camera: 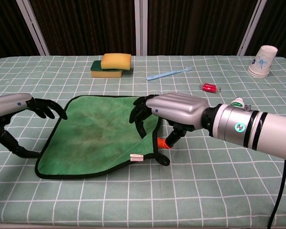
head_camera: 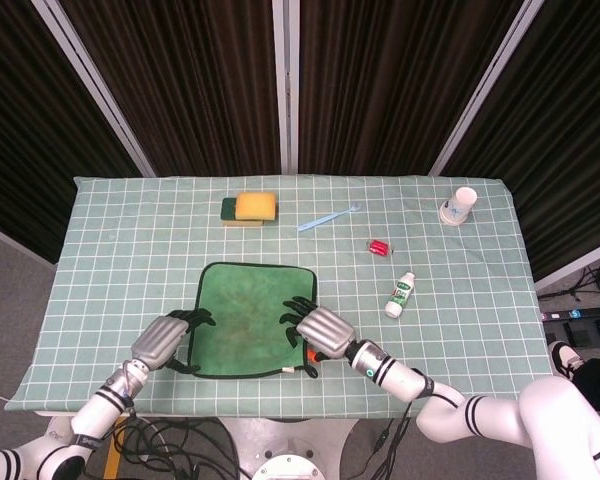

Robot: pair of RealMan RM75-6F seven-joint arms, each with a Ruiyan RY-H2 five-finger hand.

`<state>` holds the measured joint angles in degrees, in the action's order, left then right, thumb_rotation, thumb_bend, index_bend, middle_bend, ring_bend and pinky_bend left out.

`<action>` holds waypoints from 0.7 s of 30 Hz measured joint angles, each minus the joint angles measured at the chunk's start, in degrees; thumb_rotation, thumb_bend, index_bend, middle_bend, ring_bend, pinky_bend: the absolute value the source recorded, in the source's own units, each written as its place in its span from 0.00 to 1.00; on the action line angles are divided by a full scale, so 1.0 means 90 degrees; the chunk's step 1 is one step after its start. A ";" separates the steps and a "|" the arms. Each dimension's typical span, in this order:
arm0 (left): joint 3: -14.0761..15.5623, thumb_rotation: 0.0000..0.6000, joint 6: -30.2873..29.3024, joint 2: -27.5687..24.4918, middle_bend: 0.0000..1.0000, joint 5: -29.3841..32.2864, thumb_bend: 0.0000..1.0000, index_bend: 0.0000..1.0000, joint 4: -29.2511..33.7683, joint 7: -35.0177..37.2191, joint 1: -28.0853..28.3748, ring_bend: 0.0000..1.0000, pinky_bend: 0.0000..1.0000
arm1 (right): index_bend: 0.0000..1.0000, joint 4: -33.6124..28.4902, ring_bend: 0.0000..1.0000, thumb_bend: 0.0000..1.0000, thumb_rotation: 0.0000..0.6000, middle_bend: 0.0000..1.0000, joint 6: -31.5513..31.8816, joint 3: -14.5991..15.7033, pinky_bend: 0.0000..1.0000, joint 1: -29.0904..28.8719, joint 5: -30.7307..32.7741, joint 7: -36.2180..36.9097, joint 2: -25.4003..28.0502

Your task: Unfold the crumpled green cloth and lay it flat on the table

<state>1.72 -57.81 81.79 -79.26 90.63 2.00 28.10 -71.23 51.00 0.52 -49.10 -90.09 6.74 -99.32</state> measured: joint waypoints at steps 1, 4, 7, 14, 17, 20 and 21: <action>-0.0005 0.96 -0.0055 0.0001 0.28 -0.0025 0.00 0.31 -0.0017 -0.0027 -0.0020 0.24 0.22 | 0.21 -0.0035 0.00 0.23 1.00 0.16 -0.0016 0.0014 0.00 0.0004 -0.0002 -0.0101 0.0029; -0.0036 0.97 -0.0189 0.0000 0.28 -0.0073 0.00 0.31 -0.0049 -0.0104 -0.0074 0.24 0.22 | 0.15 -0.0186 0.00 0.06 0.99 0.09 -0.0131 0.0064 0.00 0.0017 0.0031 -0.0467 0.0145; -0.0082 0.99 -0.0247 -0.0009 0.28 -0.0060 0.00 0.31 -0.0050 -0.0133 -0.0108 0.24 0.22 | 0.06 -0.0389 0.00 0.00 0.88 0.04 -0.0273 0.0112 0.00 0.0037 0.0113 -0.0872 0.0279; -0.0232 1.00 -0.0358 -0.0079 0.28 0.0179 0.00 0.31 -0.0030 -0.0102 -0.0200 0.24 0.22 | 0.00 -0.1058 0.00 0.00 0.72 0.00 -0.0290 0.0123 0.00 0.0213 0.0372 -0.1501 0.0775; -0.0335 1.00 -0.0399 -0.0154 0.28 0.0393 0.00 0.31 -0.0029 -0.0003 -0.0264 0.24 0.22 | 0.00 -0.1274 0.00 0.00 0.75 0.00 -0.0116 0.0109 0.00 0.0355 0.0445 -0.1534 0.1061; -0.0447 1.00 -0.0546 -0.0232 0.28 0.0657 0.03 0.31 -0.0040 0.0021 -0.0388 0.24 0.22 | 0.00 -0.1412 0.00 0.00 0.96 0.00 0.0199 0.0073 0.00 0.0580 0.0569 -0.1581 0.1342; -0.0482 1.00 -0.0613 -0.0249 0.28 0.0738 0.05 0.31 -0.0050 0.0012 -0.0434 0.24 0.22 | 0.00 -0.1453 0.00 0.01 0.99 0.00 0.0316 0.0056 0.00 0.0672 0.0639 -0.1608 0.1424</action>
<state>-2.62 -63.32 79.54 -72.62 90.19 2.11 24.19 -84.31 53.85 1.02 -43.06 -84.34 -7.74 -86.51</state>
